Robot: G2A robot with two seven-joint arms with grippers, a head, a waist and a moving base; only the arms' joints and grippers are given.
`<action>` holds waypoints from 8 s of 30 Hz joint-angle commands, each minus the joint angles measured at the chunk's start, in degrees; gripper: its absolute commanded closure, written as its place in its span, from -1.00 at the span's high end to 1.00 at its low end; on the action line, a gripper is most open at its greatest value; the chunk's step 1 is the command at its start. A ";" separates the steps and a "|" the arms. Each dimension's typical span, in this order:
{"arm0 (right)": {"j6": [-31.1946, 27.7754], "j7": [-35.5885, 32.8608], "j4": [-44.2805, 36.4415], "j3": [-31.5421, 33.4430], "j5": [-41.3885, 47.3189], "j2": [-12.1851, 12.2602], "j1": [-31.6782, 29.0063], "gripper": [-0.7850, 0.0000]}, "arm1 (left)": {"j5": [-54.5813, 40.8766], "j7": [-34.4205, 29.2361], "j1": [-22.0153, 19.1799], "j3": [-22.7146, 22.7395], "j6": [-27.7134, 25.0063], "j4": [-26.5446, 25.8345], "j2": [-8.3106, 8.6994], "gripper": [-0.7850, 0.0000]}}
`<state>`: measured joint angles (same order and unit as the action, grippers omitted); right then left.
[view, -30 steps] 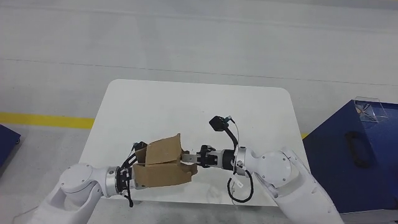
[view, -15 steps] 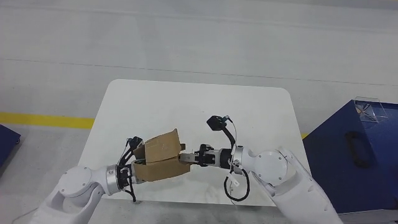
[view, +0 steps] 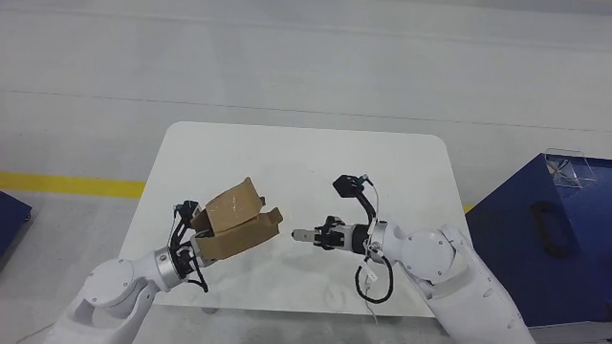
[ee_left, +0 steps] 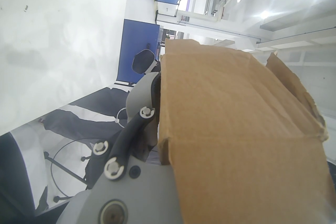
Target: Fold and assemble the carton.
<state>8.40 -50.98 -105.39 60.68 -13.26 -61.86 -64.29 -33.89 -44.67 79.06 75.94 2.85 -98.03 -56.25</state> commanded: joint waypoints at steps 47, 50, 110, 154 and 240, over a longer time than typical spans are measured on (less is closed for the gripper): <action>11.15 14.43 2.98 -18.21 -32.23 -6.14 10.35 1.00 | -2.33 -1.03 0.04 -1.96 2.38 1.15 -1.23 -1.00; 12.14 13.37 1.63 -18.58 -33.41 -6.44 10.00 1.00 | -3.21 -2.04 -0.14 -2.14 4.15 1.31 -1.26 -1.00; -1.34 -6.70 14.52 -2.14 7.52 -9.05 5.86 1.00 | -8.01 -9.25 -2.58 -0.33 8.32 4.84 -1.55 -1.00; -0.89 -1.02 17.78 -5.40 8.94 -9.90 10.88 1.00 | -6.01 -10.63 -5.38 -2.16 9.97 6.30 -1.72 -1.00; -1.13 -4.60 16.34 -3.88 14.06 -7.75 7.08 1.00 | -4.79 -9.09 -3.26 -3.92 9.22 4.05 -1.98 -1.00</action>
<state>7.31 -55.74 -89.06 56.76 0.70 -69.62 -57.17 -38.69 -53.76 75.75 71.98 12.08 -93.94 -58.24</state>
